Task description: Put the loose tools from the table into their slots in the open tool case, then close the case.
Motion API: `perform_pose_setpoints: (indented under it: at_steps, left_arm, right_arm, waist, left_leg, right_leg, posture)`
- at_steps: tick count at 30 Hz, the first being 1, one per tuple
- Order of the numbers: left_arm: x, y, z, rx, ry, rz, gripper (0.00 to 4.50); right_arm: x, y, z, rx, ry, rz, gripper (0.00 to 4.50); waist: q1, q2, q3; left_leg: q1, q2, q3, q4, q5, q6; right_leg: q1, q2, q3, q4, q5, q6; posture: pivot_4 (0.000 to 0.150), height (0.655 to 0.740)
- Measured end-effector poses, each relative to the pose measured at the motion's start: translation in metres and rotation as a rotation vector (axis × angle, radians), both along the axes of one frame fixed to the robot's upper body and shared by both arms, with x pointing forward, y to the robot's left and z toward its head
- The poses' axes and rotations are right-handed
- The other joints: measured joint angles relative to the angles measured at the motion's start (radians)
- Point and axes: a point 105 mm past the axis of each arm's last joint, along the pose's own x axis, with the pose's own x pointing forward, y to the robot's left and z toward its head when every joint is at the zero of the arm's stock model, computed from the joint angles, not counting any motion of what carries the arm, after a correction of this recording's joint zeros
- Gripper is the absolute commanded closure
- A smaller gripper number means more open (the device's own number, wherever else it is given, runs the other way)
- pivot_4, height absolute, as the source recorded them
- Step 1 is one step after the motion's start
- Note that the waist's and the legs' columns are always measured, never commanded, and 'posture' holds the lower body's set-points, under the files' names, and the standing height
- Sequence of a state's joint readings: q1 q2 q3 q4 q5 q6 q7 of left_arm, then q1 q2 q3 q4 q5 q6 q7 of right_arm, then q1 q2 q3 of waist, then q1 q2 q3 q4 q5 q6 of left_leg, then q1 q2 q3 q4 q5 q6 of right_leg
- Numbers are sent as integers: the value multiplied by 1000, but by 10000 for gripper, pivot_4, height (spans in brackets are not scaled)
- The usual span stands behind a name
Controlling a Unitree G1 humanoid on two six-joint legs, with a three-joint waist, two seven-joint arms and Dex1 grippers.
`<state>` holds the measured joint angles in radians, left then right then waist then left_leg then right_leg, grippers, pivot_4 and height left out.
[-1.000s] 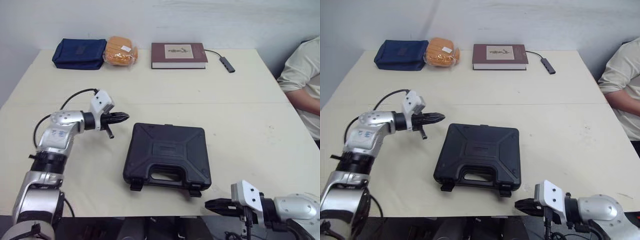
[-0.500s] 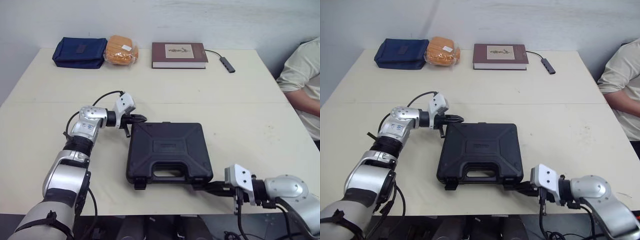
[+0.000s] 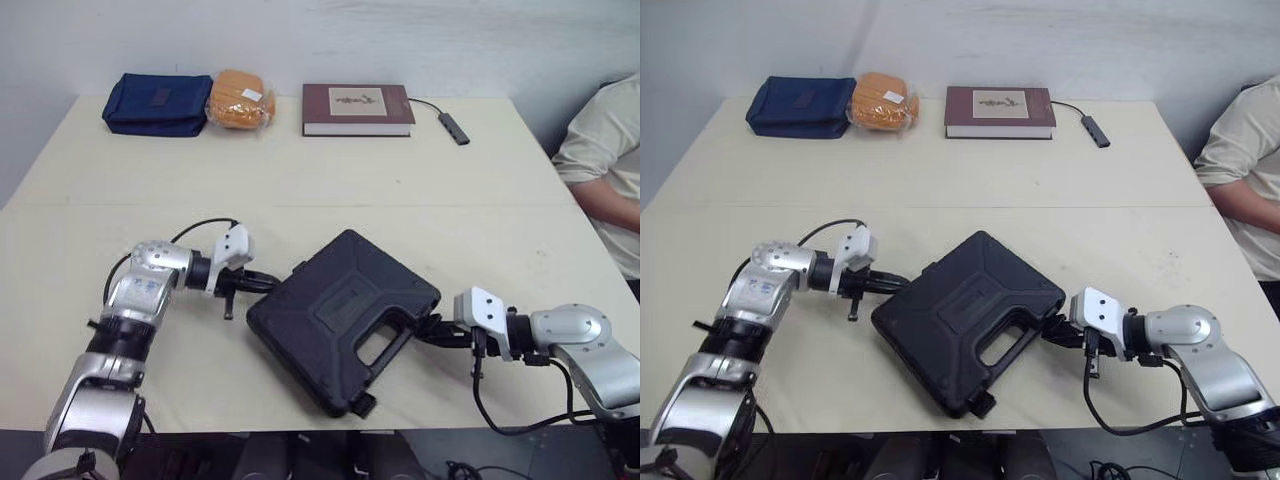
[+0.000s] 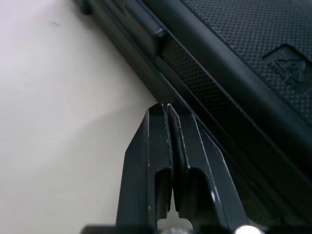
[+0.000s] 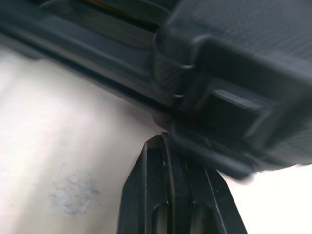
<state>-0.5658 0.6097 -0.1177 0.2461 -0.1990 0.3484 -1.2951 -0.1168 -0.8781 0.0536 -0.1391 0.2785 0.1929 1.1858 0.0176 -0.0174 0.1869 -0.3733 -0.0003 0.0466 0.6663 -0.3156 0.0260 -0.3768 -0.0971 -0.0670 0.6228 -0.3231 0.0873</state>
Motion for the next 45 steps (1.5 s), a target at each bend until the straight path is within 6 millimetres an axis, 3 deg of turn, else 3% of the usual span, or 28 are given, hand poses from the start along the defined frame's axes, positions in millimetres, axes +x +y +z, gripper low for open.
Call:
perform_pose_setpoints:
  at_steps: [4,9,13,15,19,24,30,45]
  left_arm:
    - [-5,-6,12,-45,-38,32,44329]
    - [2,-15,56,-143,-100,55,44329]
    - [3,-51,96,-247,-163,-44,44329]
    - [0,-73,101,-260,-177,-114,44329]
    - [-1,-127,89,-249,-147,-258,44329]
    - [2,-161,63,-155,-118,-367,44329]
    - [9,-176,35,-28,-145,-427,44329]
    - [6,-196,28,74,-376,-553,44329]
  right_arm:
    - [-2,-7,-2,-1,-6,-32,45000]
    - [-9,-27,3,-4,-20,-160,45000]
    - [-18,-39,13,27,-22,-287,45000]
    - [-19,-41,18,46,-38,-336,45000]
    - [-21,-34,23,99,-64,-426,45000]
    - [-22,-26,21,115,-71,-488,45000]
    - [-21,-18,17,115,-58,-524,45000]
    - [-19,-8,28,126,-62,-506,45000]
  waist:
    - [7,0,0]
    - [7,0,0]
    - [10,0,0]
    - [9,0,0]
    - [9,0,0]
    - [5,0,0]
    - [9,0,0]
    - [10,-1,-2]
  left_leg:
    - [0,0,-1,0,0,0]
    - [0,0,-1,0,0,0]
    - [0,-1,-2,0,0,0]
    - [0,-2,-1,0,0,0]
    - [0,-2,-1,0,1,-1]
    - [1,-1,1,-1,1,-1]
    - [1,-2,1,-1,1,0]
    - [2,-2,0,0,0,2]
  right_leg:
    - [0,0,0,-1,0,0]
    - [0,-1,-1,-1,0,0]
    - [2,0,-1,-1,0,0]
    - [2,0,-2,0,0,1]
    - [2,1,-2,0,0,1]
    - [0,2,1,-1,0,1]
    - [0,1,1,-2,0,1]
    - [3,0,1,-3,0,1]
  posture:
    - [1500,7400]
    - [1500,7400]
    - [1500,7400]
    - [1500,7400]
    - [1500,7400]
    - [1500,7400]
    - [1500,7400]
    - [1500,7400]
